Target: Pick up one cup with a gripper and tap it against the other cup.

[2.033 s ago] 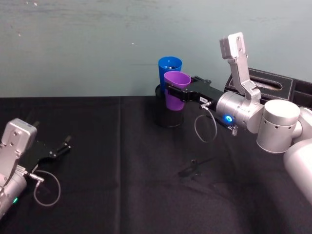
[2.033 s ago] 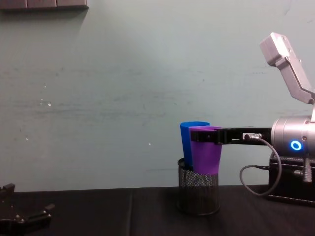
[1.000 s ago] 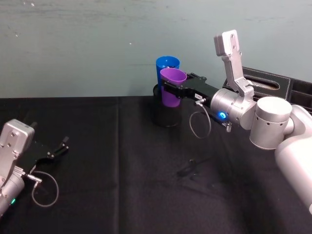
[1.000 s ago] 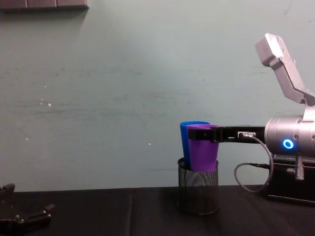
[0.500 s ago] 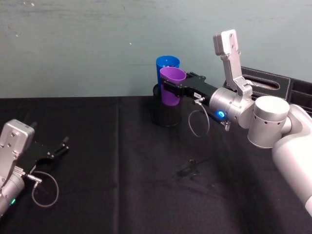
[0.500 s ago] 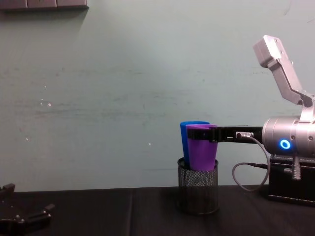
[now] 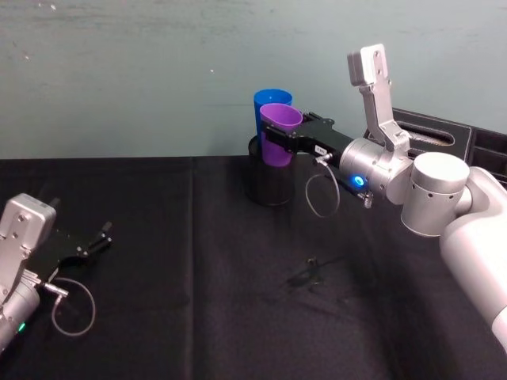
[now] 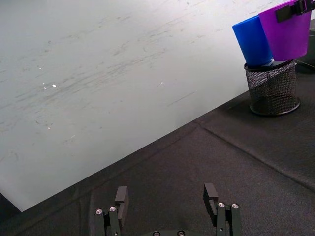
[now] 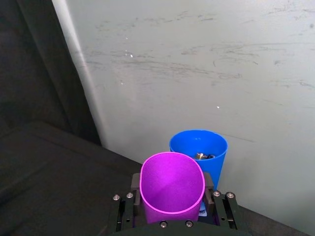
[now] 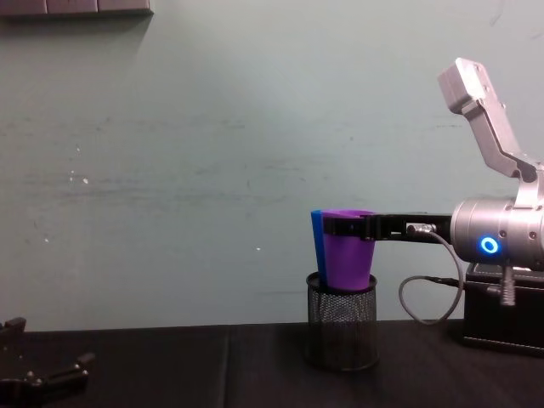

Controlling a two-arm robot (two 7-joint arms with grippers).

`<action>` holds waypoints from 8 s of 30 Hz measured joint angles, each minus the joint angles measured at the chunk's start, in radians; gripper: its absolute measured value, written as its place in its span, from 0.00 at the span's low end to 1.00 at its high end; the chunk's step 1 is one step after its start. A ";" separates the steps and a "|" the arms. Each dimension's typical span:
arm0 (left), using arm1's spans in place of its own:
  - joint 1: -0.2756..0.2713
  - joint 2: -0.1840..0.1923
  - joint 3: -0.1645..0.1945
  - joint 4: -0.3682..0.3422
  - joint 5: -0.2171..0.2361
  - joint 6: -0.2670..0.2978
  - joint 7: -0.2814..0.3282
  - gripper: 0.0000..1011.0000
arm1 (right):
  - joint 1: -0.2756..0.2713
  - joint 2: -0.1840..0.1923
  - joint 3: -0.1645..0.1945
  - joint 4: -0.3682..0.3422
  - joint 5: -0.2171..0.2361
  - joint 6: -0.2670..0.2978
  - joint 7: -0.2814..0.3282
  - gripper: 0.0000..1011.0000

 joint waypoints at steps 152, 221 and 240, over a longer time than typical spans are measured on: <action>0.000 0.000 0.000 0.000 0.000 0.000 0.000 0.99 | -0.390 0.357 -0.014 -0.701 0.185 0.154 0.017 0.70; 0.000 0.000 0.000 0.000 0.000 0.000 0.000 0.99 | -0.405 0.375 -0.038 -0.717 0.195 0.164 0.008 0.70; 0.000 0.000 0.000 0.000 0.000 0.000 0.000 0.99 | -0.467 0.351 -0.065 -0.640 0.132 0.001 0.003 0.70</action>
